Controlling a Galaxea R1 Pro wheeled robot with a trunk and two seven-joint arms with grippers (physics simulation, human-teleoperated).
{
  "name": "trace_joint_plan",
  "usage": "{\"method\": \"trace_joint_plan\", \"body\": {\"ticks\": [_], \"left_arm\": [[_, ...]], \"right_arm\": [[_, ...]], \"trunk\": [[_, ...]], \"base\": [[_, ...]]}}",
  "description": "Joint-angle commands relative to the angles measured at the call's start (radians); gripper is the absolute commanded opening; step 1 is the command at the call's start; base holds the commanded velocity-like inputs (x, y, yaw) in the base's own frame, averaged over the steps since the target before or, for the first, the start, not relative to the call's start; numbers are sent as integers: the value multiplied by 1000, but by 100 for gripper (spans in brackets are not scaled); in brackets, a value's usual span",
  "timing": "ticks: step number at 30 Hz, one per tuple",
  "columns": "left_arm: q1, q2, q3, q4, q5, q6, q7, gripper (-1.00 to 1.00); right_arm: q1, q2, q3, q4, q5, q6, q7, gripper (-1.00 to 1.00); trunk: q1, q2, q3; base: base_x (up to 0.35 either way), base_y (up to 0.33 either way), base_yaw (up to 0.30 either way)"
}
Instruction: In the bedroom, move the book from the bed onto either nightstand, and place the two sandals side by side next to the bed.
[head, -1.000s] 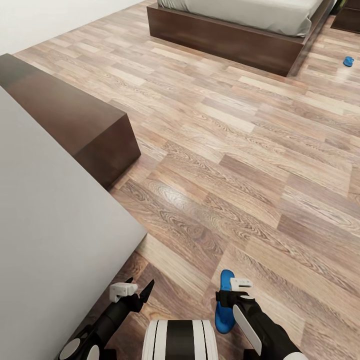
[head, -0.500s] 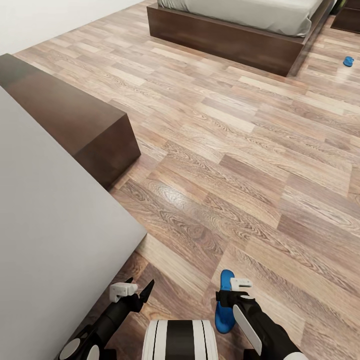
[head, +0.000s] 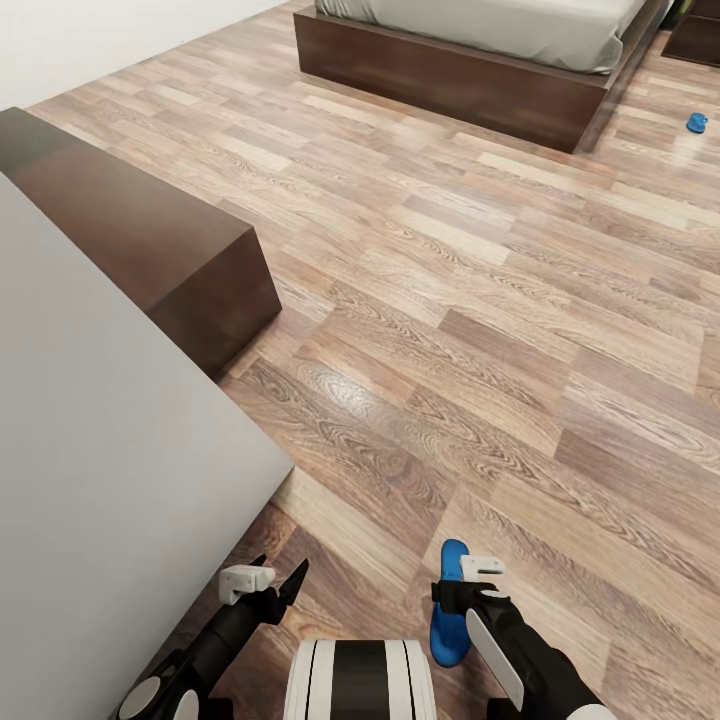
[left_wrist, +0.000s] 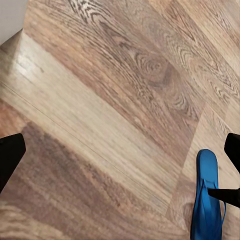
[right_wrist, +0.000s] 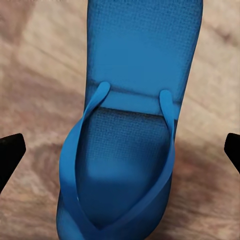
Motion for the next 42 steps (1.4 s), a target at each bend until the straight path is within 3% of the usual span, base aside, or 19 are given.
{"method": "trace_joint_plan", "body": {"ticks": [1,17,22,42], "left_arm": [[0,-1,3,-1,11,10,-7,100],[0,-1,3,0,11,10,-7,100],[0,-1,3,-1,11,10,-7,100],[0,-1,3,0,11,10,-7,100]], "right_arm": [[-1,-2,6,-2,-10,3,-10,100],[-1,-2,6,-2,-10,2,-10,100],[-1,-2,6,-2,-10,2,-10,100],[-1,-2,6,-2,-11,2,-10,100]], "trunk": [[0,0,-1],[0,0,-1],[2,-1,-20],[2,-1,-20]], "base": [[0,0,0],[0,0,0],[0,0,0],[0,0,0]]}}
